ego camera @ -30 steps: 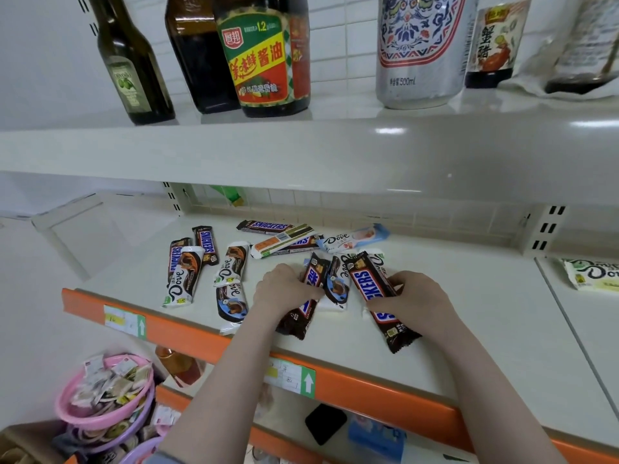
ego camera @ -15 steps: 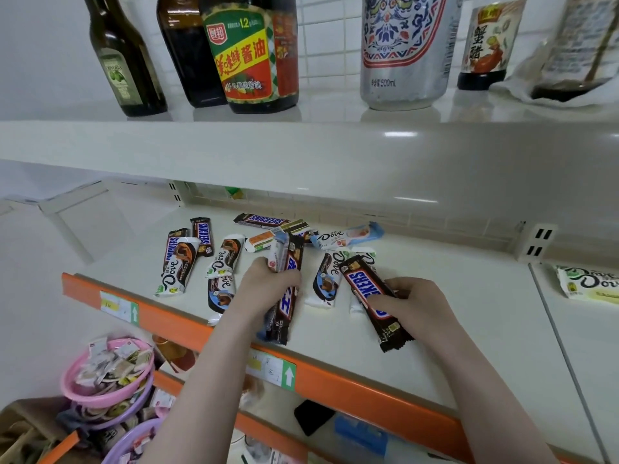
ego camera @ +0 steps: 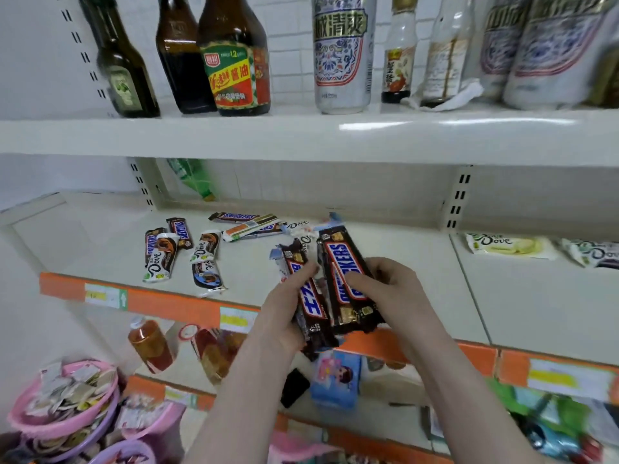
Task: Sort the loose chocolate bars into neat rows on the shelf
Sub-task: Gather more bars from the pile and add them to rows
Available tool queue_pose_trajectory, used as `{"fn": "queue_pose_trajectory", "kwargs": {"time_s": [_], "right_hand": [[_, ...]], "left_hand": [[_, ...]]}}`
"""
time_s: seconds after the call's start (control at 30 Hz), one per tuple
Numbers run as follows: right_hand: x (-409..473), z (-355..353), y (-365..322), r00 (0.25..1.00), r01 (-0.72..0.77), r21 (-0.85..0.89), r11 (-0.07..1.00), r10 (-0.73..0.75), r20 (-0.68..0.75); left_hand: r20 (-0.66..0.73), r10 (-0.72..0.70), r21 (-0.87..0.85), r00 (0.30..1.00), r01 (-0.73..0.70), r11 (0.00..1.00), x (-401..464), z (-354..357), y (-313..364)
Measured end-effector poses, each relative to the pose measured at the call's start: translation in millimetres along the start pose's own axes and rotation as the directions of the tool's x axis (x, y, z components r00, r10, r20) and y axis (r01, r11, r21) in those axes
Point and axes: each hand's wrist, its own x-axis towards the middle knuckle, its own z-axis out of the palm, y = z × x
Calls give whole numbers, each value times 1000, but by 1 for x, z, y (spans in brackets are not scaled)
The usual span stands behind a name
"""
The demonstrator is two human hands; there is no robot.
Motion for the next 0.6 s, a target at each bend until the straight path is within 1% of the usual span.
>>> {"fn": "queue_pose_trajectory", "kwargs": {"time_s": [0.1, 0.2, 0.37, 0.5, 0.6], "right_hand": [[-32, -7, 6, 998, -25, -57, 998, 22, -54], [-60, -24, 10, 993, -55, -83, 995, 46, -109], [-96, -70, 11, 972, -86, -55, 995, 71, -224], [-119, -115, 11, 965, -69, -24, 997, 61, -256], [-135, -162, 10, 957, -46, -55, 997, 28, -289]], "left_hand": [[52, -67, -18, 996, 68, 997, -20, 0, -26], [34, -126, 9, 992, 125, 992, -36, 5, -53], [57, -205, 46, 977, 203, 978, -54, 36, -92], [98, -185, 17, 978, 184, 983, -64, 80, -119], [116, -156, 30, 981, 153, 988, -65, 121, -145]]}}
